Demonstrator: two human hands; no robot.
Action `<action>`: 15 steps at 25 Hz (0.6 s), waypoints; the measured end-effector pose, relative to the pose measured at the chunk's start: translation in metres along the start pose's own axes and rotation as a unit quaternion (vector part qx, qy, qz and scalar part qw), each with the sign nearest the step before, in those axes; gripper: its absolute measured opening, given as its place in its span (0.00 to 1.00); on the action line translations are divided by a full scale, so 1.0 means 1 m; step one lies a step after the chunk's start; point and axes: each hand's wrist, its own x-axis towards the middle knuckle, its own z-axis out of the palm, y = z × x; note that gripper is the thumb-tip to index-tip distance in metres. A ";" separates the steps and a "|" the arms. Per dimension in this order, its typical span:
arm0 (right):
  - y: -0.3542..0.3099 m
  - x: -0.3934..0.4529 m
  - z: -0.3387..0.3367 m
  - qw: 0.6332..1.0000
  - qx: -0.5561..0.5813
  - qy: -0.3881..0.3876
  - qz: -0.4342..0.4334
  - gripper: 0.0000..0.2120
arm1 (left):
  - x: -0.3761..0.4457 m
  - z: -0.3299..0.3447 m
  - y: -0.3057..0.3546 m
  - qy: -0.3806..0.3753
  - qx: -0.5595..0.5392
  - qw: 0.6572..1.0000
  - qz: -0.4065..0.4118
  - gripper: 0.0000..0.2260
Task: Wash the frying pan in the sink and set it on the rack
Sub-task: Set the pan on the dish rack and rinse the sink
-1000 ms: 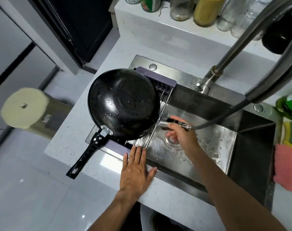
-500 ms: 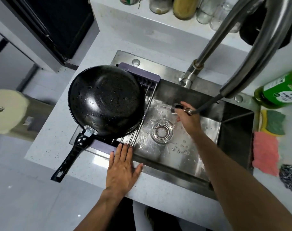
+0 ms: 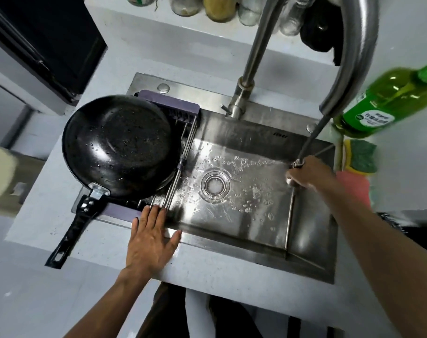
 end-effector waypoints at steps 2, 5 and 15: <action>-0.001 -0.011 0.004 0.999 -0.001 -0.027 -0.016 0.13 | -0.001 0.000 0.000 0.004 -0.006 1.000 0.001 0.43; -0.024 -0.041 0.038 0.979 0.157 -0.113 -0.066 0.10 | 0.000 0.001 0.000 0.007 -0.017 1.000 -0.003 0.39; -0.061 -0.066 0.069 0.941 0.292 -0.127 -0.114 0.05 | 0.000 0.004 -0.003 0.008 0.007 1.000 0.006 0.36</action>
